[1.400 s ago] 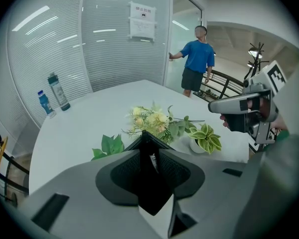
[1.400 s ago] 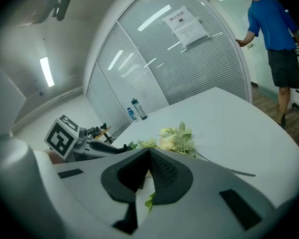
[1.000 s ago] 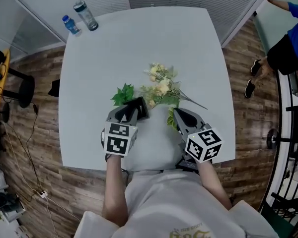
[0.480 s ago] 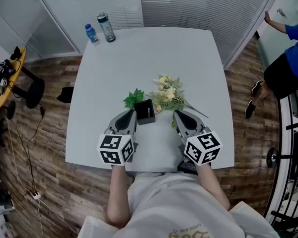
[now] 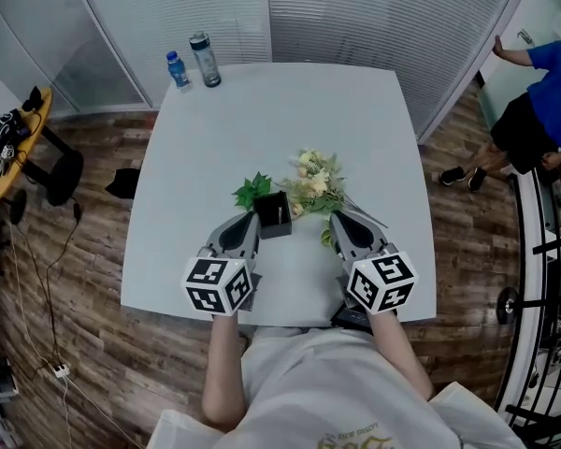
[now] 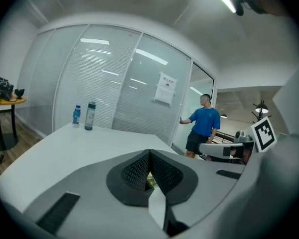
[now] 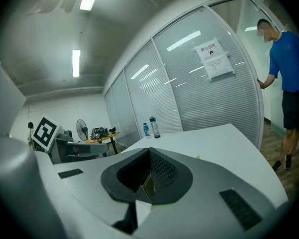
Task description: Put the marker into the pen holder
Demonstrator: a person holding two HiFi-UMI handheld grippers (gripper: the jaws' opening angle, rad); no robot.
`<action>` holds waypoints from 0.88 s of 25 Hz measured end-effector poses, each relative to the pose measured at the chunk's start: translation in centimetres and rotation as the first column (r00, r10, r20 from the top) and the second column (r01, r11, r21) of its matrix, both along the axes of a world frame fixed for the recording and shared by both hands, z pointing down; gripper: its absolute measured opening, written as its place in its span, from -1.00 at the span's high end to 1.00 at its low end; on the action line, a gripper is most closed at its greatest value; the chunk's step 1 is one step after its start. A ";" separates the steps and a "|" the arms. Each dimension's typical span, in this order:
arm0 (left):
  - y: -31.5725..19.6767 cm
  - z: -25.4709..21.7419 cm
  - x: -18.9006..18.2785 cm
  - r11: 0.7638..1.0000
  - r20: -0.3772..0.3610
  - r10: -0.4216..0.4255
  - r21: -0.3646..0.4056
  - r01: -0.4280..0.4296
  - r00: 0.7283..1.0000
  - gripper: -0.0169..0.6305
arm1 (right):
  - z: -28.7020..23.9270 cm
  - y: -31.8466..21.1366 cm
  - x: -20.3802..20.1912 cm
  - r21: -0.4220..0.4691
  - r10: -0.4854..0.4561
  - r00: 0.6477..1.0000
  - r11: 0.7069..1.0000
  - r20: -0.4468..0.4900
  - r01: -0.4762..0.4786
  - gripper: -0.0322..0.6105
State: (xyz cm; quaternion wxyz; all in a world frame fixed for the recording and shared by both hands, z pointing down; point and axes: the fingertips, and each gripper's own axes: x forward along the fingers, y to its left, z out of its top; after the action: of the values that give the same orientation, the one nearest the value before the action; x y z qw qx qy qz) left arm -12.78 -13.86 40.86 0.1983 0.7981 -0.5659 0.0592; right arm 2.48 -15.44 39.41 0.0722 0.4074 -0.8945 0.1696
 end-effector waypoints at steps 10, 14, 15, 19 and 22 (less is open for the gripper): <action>-0.1 0.4 1.0 0.999 0.001 0.033 -0.012 -0.033 0.999 0.91 | 0.5 0.0 0.6 -0.012 -0.014 1.000 1.000 -0.006 0.014 0.85; -0.1 0.5 1.3 0.999 -0.004 0.043 -0.018 -0.043 0.999 0.91 | 0.5 -0.1 0.8 -0.017 -0.021 1.000 1.000 0.002 0.021 0.85; -0.1 0.6 1.3 0.999 -0.005 0.044 -0.022 -0.044 0.999 0.91 | 0.5 -0.1 0.8 -0.018 -0.021 1.000 1.000 0.003 0.021 0.85; -0.3 0.8 1.5 0.998 0.000 0.046 -0.032 -0.046 0.999 0.91 | 0.8 -0.3 1.2 -0.025 -0.020 1.000 0.999 0.008 0.020 0.85; -0.5 1.0 1.6 0.998 0.007 0.048 -0.041 -0.048 0.999 0.91 | 0.9 -0.3 1.5 -0.029 -0.019 1.000 0.999 0.008 0.019 0.85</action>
State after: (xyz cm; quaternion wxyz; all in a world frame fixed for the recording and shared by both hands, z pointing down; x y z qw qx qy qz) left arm -11.18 -14.35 41.85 0.2110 0.8070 -0.5460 0.0787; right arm 3.96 -15.77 40.32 0.0761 0.3970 -0.8961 0.1834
